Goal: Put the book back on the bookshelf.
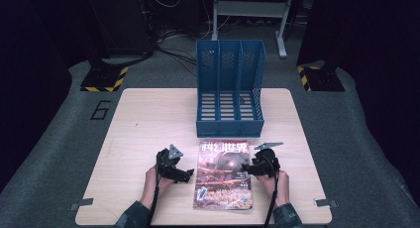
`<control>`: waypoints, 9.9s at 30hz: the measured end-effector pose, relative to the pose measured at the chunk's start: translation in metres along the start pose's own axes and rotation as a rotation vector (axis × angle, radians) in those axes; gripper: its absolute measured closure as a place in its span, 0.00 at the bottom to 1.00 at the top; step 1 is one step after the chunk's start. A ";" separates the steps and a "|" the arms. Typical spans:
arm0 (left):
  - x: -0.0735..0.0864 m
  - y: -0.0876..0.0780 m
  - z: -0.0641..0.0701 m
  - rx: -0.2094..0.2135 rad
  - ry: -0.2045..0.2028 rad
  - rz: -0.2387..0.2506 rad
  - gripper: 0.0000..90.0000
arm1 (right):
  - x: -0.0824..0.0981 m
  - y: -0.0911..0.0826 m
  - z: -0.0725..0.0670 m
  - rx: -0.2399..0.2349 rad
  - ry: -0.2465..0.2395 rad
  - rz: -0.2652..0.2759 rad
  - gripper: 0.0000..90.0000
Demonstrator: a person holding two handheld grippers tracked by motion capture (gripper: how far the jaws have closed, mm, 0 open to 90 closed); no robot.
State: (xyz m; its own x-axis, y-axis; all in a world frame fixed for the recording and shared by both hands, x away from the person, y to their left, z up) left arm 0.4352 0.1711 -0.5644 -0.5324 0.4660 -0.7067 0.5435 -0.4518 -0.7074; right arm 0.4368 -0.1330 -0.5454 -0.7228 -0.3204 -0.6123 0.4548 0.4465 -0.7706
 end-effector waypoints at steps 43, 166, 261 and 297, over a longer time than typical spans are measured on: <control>-0.004 0.004 0.010 -0.001 -0.008 0.009 0.02 | -0.025 -0.008 0.000 -0.304 0.144 0.105 0.48; -0.031 0.018 0.035 0.157 -0.085 0.078 0.47 | 0.006 0.000 -0.008 0.024 -0.017 0.077 0.63; -0.064 0.014 0.060 0.362 0.012 0.066 0.79 | 0.020 0.000 -0.011 -0.049 0.061 0.213 0.49; -0.062 -0.020 0.051 0.427 0.062 0.241 0.81 | -0.028 0.018 0.003 -0.420 0.149 0.135 0.50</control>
State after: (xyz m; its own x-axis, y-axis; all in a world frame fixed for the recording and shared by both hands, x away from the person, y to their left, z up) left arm 0.4242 0.1124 -0.5069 -0.3775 0.3485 -0.8579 0.3253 -0.8175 -0.4753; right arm 0.4668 -0.1185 -0.5431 -0.7526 -0.1264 -0.6462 0.3222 0.7852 -0.5288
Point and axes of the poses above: each handheld gripper's, and its own axes: y roughly forward along the jaws, x roughly out of its underside, z roughly to its right, the point moved 5 cm from there along y, roughly forward along the jaws, and after that the axes turned 1 degree about x, right-handed, at the moved point
